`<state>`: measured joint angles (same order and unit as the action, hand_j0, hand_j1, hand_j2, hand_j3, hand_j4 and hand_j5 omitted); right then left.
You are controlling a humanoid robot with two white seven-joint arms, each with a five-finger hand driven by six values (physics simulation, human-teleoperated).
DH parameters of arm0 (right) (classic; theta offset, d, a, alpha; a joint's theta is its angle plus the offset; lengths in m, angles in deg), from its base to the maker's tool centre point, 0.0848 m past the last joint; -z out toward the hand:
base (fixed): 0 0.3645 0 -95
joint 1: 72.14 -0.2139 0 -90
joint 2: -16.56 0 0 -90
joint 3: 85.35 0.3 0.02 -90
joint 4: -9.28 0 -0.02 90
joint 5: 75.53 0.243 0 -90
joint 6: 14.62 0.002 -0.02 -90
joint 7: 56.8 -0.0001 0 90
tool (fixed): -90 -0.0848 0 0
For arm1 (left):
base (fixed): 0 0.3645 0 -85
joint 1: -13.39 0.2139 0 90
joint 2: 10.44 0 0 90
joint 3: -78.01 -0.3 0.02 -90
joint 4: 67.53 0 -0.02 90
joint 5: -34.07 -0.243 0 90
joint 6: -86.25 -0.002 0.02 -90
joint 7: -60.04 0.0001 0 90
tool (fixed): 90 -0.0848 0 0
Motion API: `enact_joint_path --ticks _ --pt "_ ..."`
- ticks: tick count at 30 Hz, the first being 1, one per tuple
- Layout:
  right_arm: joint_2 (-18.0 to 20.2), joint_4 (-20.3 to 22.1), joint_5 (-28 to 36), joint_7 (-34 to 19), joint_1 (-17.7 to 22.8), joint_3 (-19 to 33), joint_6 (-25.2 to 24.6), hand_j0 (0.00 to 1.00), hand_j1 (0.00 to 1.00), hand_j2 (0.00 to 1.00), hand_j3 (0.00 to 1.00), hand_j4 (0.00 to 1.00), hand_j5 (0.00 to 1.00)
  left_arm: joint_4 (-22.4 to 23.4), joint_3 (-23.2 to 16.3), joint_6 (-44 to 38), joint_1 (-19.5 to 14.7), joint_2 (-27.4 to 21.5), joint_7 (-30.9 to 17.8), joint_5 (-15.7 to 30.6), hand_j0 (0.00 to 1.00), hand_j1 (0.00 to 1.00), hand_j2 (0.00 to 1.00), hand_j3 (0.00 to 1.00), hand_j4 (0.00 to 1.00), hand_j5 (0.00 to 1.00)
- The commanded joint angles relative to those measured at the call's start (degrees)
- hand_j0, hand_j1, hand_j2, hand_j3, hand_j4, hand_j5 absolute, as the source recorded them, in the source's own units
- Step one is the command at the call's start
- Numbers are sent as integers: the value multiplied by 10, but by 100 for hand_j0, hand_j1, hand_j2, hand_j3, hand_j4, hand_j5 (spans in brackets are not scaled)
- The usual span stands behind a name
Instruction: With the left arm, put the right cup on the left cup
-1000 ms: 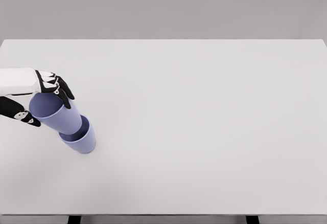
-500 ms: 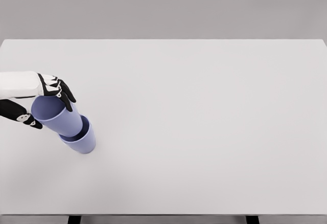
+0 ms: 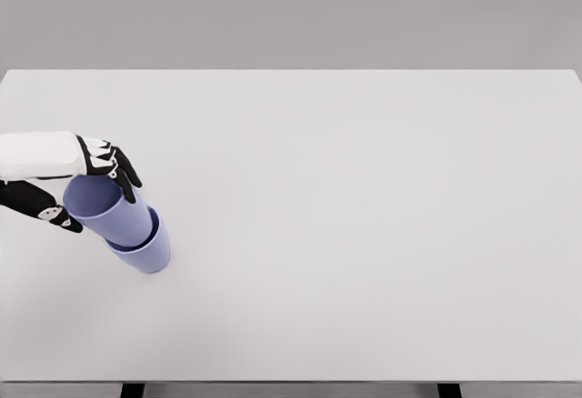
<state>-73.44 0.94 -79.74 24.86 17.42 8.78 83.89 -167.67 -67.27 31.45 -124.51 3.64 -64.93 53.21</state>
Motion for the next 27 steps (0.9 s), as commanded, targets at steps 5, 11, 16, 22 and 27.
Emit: enact_joint_path --ticks 5,11,16,22,27 --pt "0 0 0 0 -1 0 0 100 100 100 100 100 100 0 6 -2 3 1 0 -2 58 58 58 58 58 58" --pt "0 0 0 -1 0 0 0 100 100 100 100 100 100 0 10 -2 4 -1 0 0 100 100 100 100 100 100" --pt "0 0 0 0 -1 0 -1 100 100 100 100 100 100 -1 23 -2 -1 -10 0 12 100 100 100 100 100 100" --pt "0 0 0 0 0 0 0 100 100 100 100 100 100 -7 73 -2 -64 14 0 73 100 100 100 100 100 100" --pt "0 0 0 0 0 0 -1 100 100 100 100 100 100 -8 62 -2 -98 154 0 73 100 100 100 100 100 100"
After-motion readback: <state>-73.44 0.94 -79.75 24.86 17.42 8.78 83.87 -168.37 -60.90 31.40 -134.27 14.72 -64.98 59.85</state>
